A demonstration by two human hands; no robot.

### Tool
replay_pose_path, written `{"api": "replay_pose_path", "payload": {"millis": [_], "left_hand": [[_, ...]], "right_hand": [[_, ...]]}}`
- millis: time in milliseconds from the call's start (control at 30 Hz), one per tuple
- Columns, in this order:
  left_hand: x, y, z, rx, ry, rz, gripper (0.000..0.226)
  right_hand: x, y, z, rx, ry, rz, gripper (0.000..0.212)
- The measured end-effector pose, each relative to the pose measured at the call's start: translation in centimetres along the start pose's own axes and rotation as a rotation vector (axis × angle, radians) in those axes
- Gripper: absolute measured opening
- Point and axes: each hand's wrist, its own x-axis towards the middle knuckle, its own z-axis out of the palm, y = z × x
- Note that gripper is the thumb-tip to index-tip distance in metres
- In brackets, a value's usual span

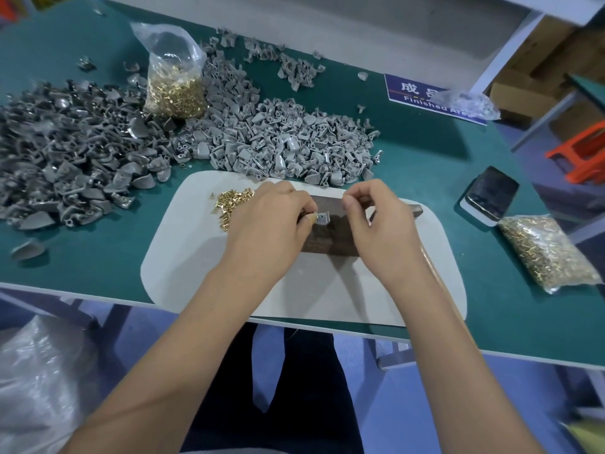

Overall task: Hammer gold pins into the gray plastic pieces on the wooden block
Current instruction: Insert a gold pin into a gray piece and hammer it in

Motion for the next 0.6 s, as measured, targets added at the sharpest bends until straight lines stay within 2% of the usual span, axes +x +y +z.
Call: {"api": "replay_pose_path", "payload": {"millis": [100,300,600], "left_hand": [[0.0,-0.1,0.0,0.013,-0.002,0.016,0.009],[0.1,-0.3,0.4,-0.007,-0.015,-0.013,0.011],[0.0,-0.4,0.4,-0.065,-0.014,-0.019,0.011]], "right_hand": [[0.2,-0.5,-0.7,0.086,-0.047,0.023,0.015],[0.6,-1.4,-1.0,0.043,-0.153,0.017,0.015],[0.7,-3.2,-0.8,-0.347,-0.29,-0.099,0.013]]}}
